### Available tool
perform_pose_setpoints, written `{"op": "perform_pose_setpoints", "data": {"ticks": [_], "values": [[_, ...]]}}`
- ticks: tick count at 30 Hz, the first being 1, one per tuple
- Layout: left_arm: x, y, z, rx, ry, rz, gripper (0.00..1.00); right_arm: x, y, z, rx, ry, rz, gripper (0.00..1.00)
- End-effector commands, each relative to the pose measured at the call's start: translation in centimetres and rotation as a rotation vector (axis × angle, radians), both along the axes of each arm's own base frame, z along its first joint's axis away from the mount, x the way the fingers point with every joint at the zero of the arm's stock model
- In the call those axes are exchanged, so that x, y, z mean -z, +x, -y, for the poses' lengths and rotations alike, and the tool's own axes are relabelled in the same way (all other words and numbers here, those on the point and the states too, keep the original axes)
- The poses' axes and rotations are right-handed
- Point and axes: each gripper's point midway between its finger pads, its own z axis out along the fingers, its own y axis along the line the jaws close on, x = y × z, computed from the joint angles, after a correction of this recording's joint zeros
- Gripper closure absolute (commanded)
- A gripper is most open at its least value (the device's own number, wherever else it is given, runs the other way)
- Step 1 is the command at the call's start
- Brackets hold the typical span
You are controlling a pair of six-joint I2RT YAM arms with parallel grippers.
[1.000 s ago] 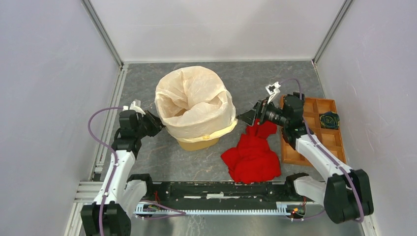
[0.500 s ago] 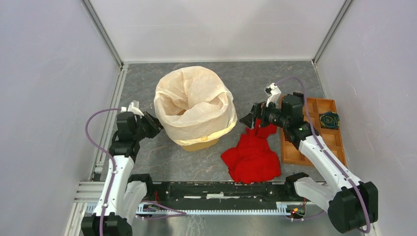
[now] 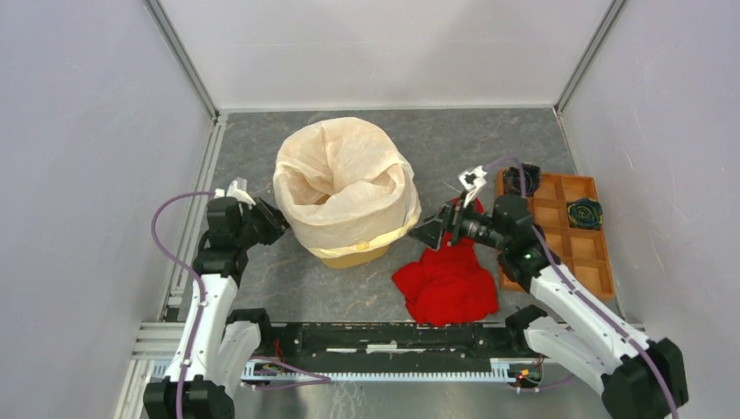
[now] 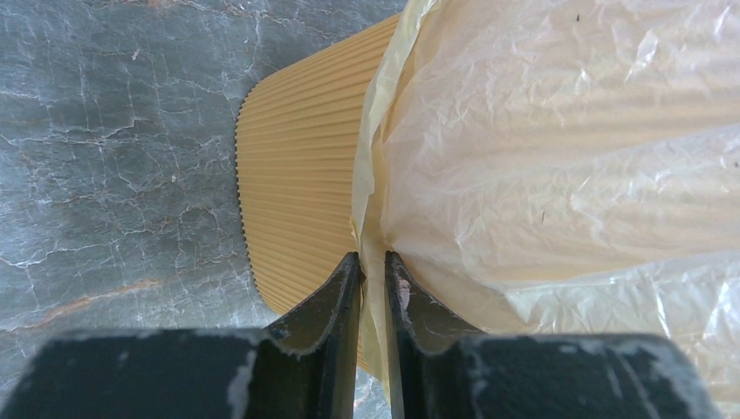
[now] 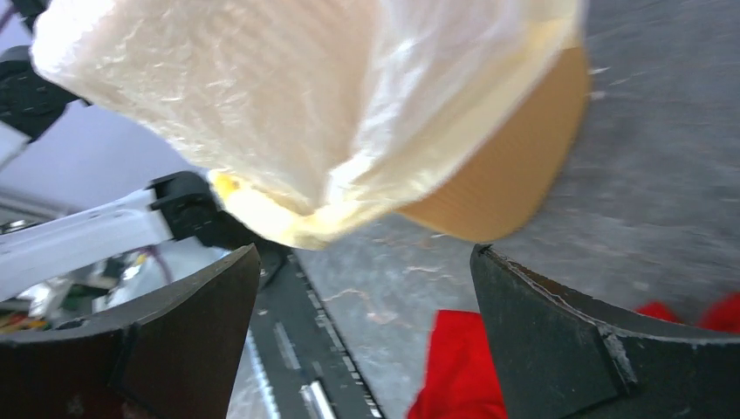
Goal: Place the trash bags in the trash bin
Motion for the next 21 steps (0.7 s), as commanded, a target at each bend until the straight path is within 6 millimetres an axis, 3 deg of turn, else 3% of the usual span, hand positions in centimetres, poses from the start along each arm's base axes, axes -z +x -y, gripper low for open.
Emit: {"op": "perform_pose_setpoints", "data": {"ticks": [1, 4, 7, 11, 19, 21], "values": [[-2.4, 0.4, 0.4, 0.02, -0.017, 0.063, 0.77, -4.6, -1.3, -4.1, -0.106, 0.211, 0.012, 0.02], [-2.6, 0.4, 0.6, 0.023, -0.024, 0.069, 0.77, -3.8, -0.4, -5.3, -0.084, 0.225, -0.036, 0.02], [-2.7, 0.3, 0.5, 0.02, -0.022, 0.074, 0.77, -2.0, 1.2, -5.3, -0.001, 0.234, -0.07, 0.17], [-2.5, 0.4, 0.5, 0.019, -0.021, 0.069, 0.77, 0.9, 2.4, -5.2, 0.039, 0.217, -0.055, 0.29], [-2.7, 0.5, -0.4, -0.016, 0.02, 0.065, 0.75, 8.1, 0.8, -6.0, -0.074, 0.05, 0.028, 0.27], [-3.4, 0.1, -1.3, -0.059, 0.066, 0.07, 0.65, 9.0, 1.0, -5.7, -0.06, 0.022, 0.02, 0.25]]}}
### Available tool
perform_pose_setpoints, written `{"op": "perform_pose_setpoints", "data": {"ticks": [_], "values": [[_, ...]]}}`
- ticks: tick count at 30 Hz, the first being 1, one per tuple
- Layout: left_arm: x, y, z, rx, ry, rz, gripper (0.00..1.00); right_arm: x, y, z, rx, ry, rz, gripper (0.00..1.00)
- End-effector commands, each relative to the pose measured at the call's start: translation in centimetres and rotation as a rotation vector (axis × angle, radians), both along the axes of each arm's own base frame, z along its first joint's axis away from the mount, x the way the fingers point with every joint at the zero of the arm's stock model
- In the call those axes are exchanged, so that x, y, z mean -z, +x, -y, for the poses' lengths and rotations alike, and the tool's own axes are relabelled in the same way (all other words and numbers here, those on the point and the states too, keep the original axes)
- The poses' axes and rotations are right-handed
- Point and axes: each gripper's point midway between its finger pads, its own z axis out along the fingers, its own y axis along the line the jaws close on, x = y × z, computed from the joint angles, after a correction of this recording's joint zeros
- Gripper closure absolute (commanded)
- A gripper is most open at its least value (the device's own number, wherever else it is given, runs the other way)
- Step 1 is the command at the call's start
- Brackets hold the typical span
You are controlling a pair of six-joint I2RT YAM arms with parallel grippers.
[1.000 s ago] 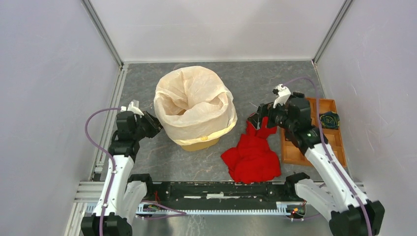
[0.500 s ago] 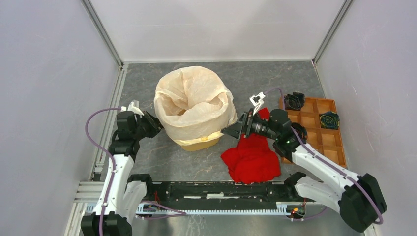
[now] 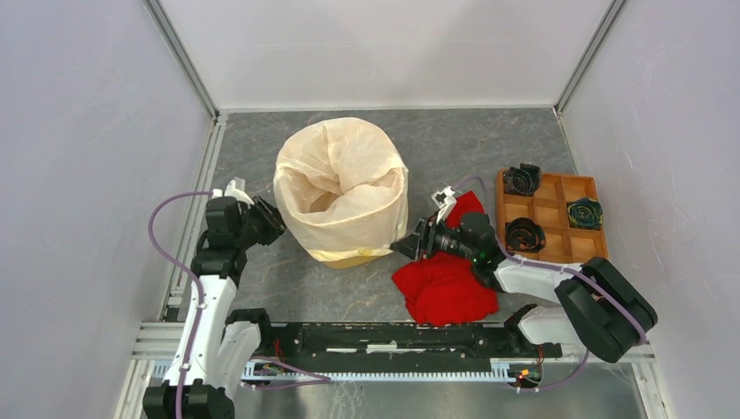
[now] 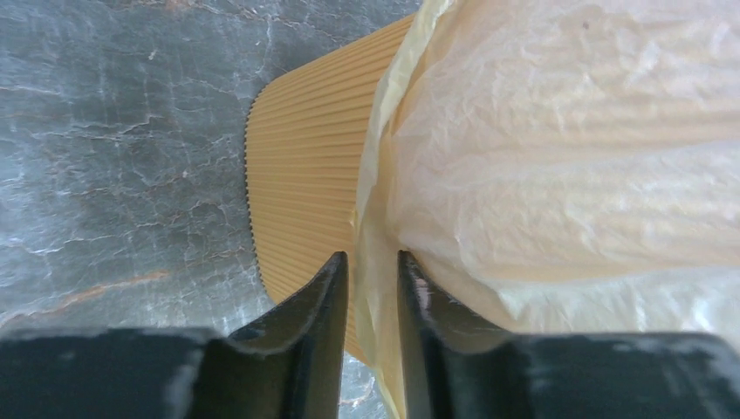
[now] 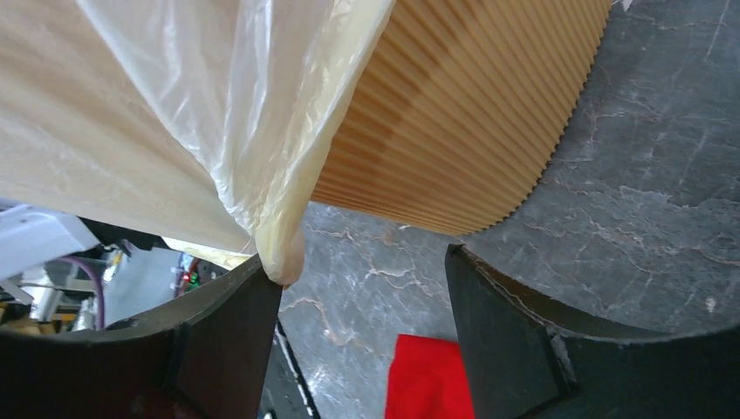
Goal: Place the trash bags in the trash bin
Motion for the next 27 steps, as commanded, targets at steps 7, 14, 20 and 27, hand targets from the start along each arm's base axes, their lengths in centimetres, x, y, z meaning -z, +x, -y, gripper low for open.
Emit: {"op": "perform_pose_setpoints", "data": {"ticks": [7, 14, 20, 27], "values": [[-8.8, -2.6, -5.5, -0.275, 0.212, 0.178, 0.26, -1.1, 1.3, -0.5, -0.039, -0.061, 0.146, 0.2], [-19.7, -1.7, -1.3, 0.028, 0.23, 0.455, 0.36, -2.0, 2.8, 2.0, 0.044, -0.177, 0.182, 0.09], [-22.7, 0.7, 3.7, 0.294, 0.259, 0.459, 0.41, -2.6, 4.0, 4.4, 0.112, -0.16, 0.166, 0.05], [-15.9, 3.4, 12.8, 0.448, 0.472, 0.254, 0.57, -2.8, 4.4, 4.5, 0.12, -0.148, 0.15, 0.03]]}}
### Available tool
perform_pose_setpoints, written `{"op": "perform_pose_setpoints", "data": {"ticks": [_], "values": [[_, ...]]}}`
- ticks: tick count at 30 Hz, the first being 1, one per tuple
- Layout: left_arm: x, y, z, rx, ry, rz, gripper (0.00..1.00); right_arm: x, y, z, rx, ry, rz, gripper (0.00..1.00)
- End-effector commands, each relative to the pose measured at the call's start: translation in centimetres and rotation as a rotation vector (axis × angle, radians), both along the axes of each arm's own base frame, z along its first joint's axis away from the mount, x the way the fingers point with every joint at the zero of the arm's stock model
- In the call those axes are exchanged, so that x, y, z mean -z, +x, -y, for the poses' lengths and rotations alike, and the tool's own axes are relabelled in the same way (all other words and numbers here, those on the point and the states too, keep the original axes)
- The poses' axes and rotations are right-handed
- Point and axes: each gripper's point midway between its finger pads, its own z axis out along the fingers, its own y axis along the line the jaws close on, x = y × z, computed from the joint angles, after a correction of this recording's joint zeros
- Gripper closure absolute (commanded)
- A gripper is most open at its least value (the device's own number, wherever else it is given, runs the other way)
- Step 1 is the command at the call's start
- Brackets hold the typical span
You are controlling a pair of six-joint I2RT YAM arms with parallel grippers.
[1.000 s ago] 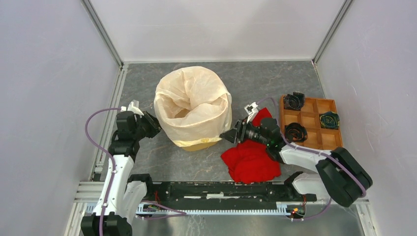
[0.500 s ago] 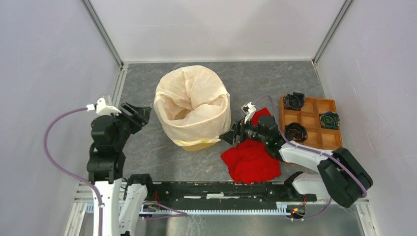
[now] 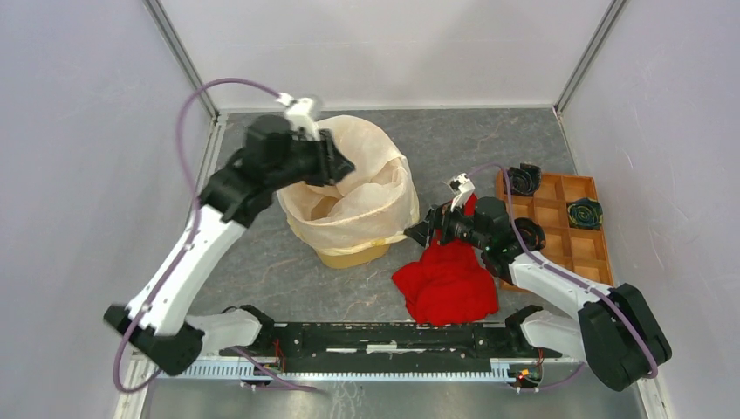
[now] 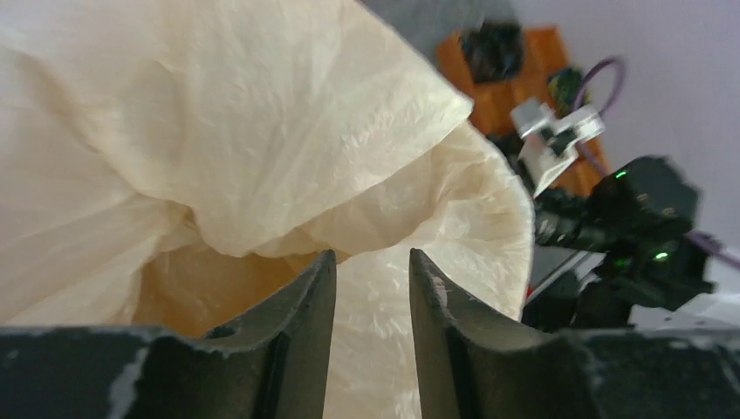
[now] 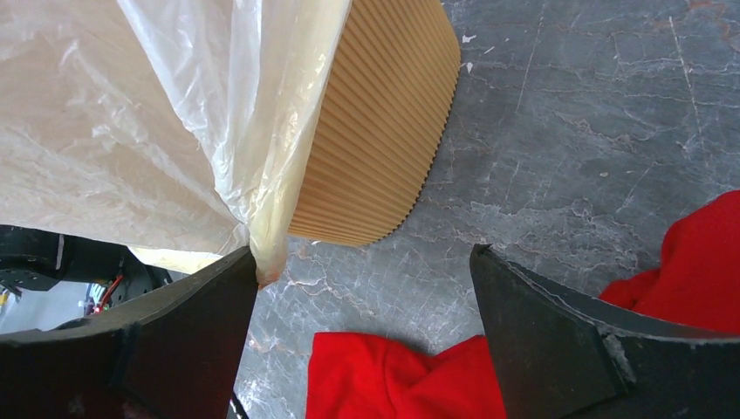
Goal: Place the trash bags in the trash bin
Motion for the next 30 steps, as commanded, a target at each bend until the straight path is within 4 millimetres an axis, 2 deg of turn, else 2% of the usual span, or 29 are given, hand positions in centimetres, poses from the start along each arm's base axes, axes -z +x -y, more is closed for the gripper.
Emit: {"op": "perform_pose_setpoints", "data": {"ticks": [1, 5, 10, 12, 14, 18, 22, 24, 26, 28, 30], "values": [[5.0, 1.5, 1.4, -0.044, 0.232, -0.06, 0.6, -1.8, 0.8, -0.2, -0.003, 0.022, 0.043, 0.03], [10.6, 4.3, 1.0, -0.126, 0.386, -0.124, 0.63, -1.9, 0.6, -0.2, -0.003, 0.027, 0.044, 0.02], [14.0, 6.7, 3.5, -0.099, 0.349, -0.138, 0.63, -2.0, 0.8, -0.6, -0.004, 0.066, 0.027, 0.04], [15.1, 7.8, 3.5, -0.132, 0.341, -0.147, 0.62, -2.5, 0.8, -1.2, -0.012, 0.124, 0.031, 0.12], [16.0, 9.2, 2.7, -0.193, 0.322, -0.146, 0.62, -2.2, 0.8, -1.5, -0.01, 0.171, 0.011, 0.22], [17.0, 11.4, 0.7, -0.256, 0.247, -0.163, 0.62, -0.8, 1.2, -2.5, -0.022, 0.22, -0.05, 0.46], [17.0, 13.1, -0.6, -0.29, 0.229, -0.151, 0.61, 0.7, 1.3, -3.7, -0.064, 0.272, -0.111, 0.61], [18.4, 13.3, -1.0, -0.297, 0.261, -0.184, 0.61, 1.4, 1.2, -4.2, -0.075, 0.291, -0.139, 0.63], [19.2, 12.9, -0.9, -0.281, 0.277, -0.212, 0.61, 1.2, 1.0, -4.6, -0.091, 0.304, -0.14, 0.62], [18.8, 12.4, -0.7, -0.268, 0.27, -0.204, 0.58, 0.9, 1.0, -4.6, -0.093, 0.291, -0.127, 0.6], [17.6, 11.9, -0.9, -0.265, 0.265, -0.174, 0.53, 0.9, 1.4, -4.3, -0.083, 0.241, -0.114, 0.54]]}}
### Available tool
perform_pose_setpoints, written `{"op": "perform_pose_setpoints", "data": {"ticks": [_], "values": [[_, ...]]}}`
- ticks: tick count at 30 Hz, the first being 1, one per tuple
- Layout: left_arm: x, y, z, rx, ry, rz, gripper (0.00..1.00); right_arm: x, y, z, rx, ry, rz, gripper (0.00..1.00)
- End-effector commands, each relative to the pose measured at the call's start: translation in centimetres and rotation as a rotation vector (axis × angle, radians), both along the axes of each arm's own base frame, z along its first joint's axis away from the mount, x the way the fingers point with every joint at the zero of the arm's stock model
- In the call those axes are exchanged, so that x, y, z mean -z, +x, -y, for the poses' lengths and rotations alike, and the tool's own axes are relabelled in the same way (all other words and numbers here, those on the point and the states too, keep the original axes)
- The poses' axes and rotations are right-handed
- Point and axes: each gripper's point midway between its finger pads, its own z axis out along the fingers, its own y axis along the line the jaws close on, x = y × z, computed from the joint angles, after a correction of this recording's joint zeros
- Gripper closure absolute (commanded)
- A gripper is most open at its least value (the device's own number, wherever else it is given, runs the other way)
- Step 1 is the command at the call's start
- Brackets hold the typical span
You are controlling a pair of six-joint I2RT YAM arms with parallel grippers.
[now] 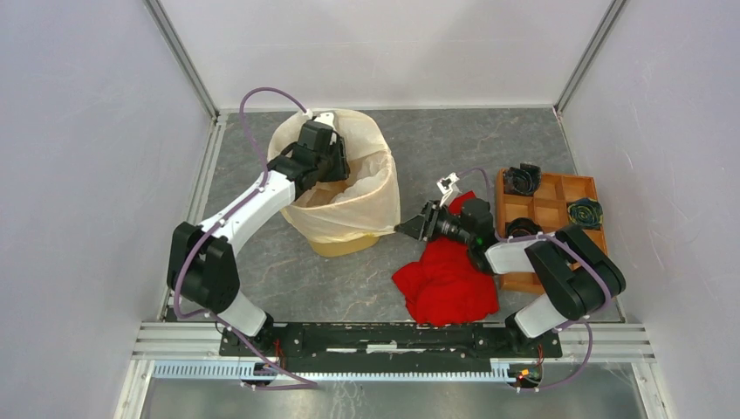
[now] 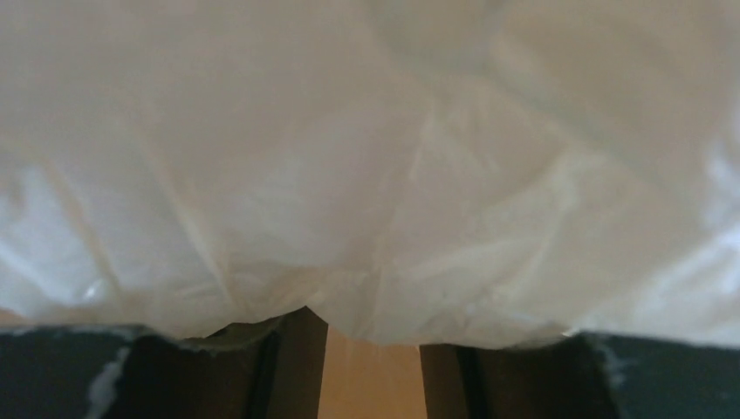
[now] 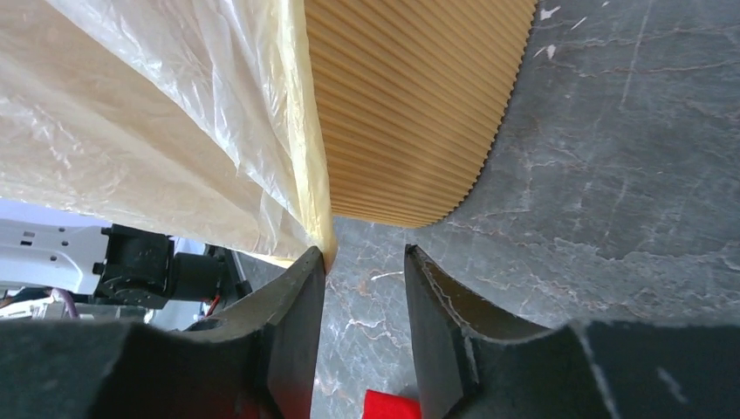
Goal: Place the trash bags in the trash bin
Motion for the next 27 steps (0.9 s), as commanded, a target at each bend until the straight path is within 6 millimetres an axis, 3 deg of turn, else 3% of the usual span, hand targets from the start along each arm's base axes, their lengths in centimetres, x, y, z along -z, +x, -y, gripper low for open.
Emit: {"op": "perform_pose_setpoints", "data": {"ticks": [1, 5, 11, 14, 19, 27], "values": [[-2.4, -0.3, -0.1, 0.002, -0.023, 0.053, 0.5, -1.9, 0.3, -0.1, -0.021, -0.04, 0.088, 0.5], [-4.5, -1.9, -0.2, 0.035, -0.003, 0.063, 0.37, -3.0, 1.4, 1.2, 0.016, -0.179, 0.167, 0.26], [-4.6, -3.9, -0.9, 0.034, -0.006, 0.055, 0.28, -5.1, 2.7, 5.4, 0.141, -0.418, 0.26, 0.02], [-2.7, -4.0, -0.6, 0.037, -0.004, 0.006, 0.33, -6.8, 3.1, 7.9, 0.219, -0.526, 0.309, 0.02], [0.9, -3.0, -0.3, -0.035, -0.025, -0.043, 0.46, -8.7, 2.4, 9.5, 0.253, -0.57, 0.382, 0.02], [7.2, -2.5, -0.9, -0.118, 0.014, -0.121, 0.46, -7.5, 1.4, 10.4, 0.25, -0.606, 0.37, 0.02]]}}
